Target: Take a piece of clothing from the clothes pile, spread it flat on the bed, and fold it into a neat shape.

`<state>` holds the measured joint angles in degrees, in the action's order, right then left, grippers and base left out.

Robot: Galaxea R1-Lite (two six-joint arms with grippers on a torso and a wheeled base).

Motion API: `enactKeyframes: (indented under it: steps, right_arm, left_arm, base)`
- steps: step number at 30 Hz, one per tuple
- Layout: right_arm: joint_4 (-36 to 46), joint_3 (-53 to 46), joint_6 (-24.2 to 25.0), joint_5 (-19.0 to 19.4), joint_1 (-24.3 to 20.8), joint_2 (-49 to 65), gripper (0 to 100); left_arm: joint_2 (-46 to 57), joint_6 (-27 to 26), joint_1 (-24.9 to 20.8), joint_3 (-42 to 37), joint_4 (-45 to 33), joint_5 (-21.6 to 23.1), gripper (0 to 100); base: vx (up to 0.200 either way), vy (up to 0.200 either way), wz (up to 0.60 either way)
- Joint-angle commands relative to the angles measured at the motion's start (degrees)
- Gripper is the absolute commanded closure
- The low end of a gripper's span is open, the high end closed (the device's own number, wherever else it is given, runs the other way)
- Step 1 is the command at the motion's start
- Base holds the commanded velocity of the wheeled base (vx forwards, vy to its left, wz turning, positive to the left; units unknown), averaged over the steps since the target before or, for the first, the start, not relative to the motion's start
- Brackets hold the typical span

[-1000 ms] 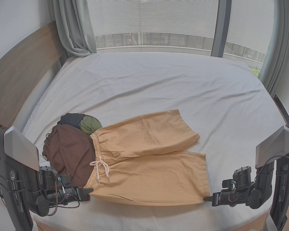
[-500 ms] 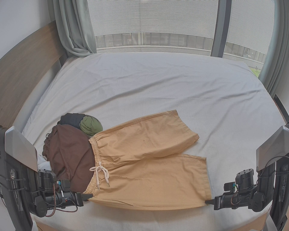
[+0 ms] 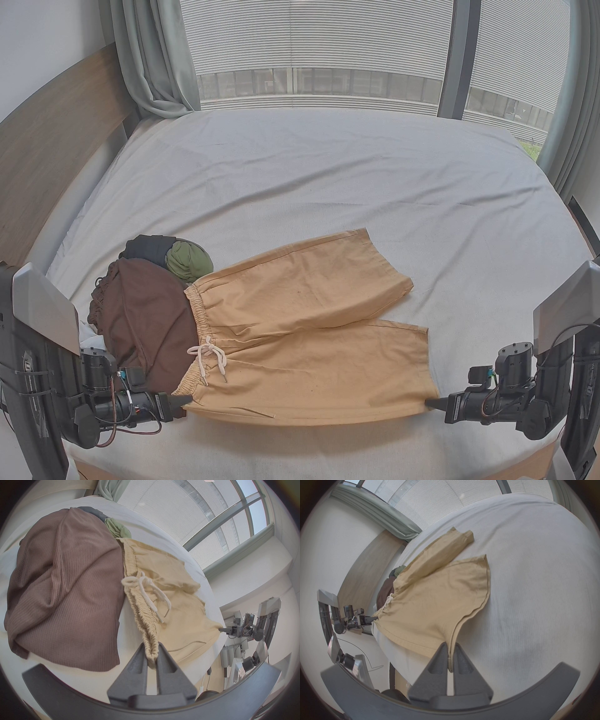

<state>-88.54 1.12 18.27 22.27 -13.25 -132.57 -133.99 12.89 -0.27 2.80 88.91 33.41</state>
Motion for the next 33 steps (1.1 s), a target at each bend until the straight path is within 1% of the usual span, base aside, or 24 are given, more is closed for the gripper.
enactKeyframes:
  steps: [1,5,9,18,21,24,28,29,31,32,33]
  right_arm:
    - [0.12,2.39,2.29,0.14,-0.2,5.75,100]
    - [0.3,4.68,4.05,0.05,-0.11,9.09,100]
    - [0.3,6.88,4.84,-0.04,-0.02,9.79,100]
    - [0.56,12.06,5.37,-0.04,0.68,9.88,100]
    - [1.79,14.08,5.37,-0.04,1.39,9.97,100]
    - [5.4,18.13,5.54,-0.04,1.74,10.67,100]
    - [9.09,22.7,7.21,-0.04,1.83,11.99,100]
    - [9.09,22.7,7.21,-0.04,1.83,11.99,100]
    - [13.66,26.92,7.65,-0.12,1.83,13.48,100]
    - [13.66,26.92,7.65,-0.12,1.83,13.48,100]
    - [17.61,30.08,7.74,-0.21,1.83,14.54,100]
  left_arm:
    - [2.77,3.11,-0.35,2.91,0.13,0.07,100]
    - [6.11,7.77,-0.96,4.75,0.13,-0.46,100]
    - [8.04,11.55,-1.31,6.07,0.13,-0.46,100]
    - [7.69,12.43,-1.31,7.48,0.13,-0.81,100]
    - [7.6,14.01,-1.4,8.27,0.13,-1.6,100]
    - [7.6,15.33,-1.75,9.15,0.13,-2.74,100]
    - [7.51,16.21,-1.84,10.03,0.13,-3.8,100]
    - [7.51,16.21,-1.84,10.03,0.13,-3.8,100]
    - [7.6,17.17,-1.93,10.47,0.13,-4.23,100]
    - [7.6,17.17,-1.93,10.47,0.13,-4.23,100]
    - [7.6,17.7,-1.93,10.82,0.13,-4.5,100]
  base:
    - [0.0,0.0,0.0]
    - [0.0,0.0,0.0]
    - [0.0,0.0,0.0]
    - [0.0,0.0,0.0]
    - [0.0,0.0,0.0]
    - [0.0,0.0,0.0]
    - [0.0,0.0,0.0]
    - [0.0,0.0,0.0]
    - [0.0,0.0,0.0]
    - [0.0,0.0,0.0]
    - [0.0,0.0,0.0]
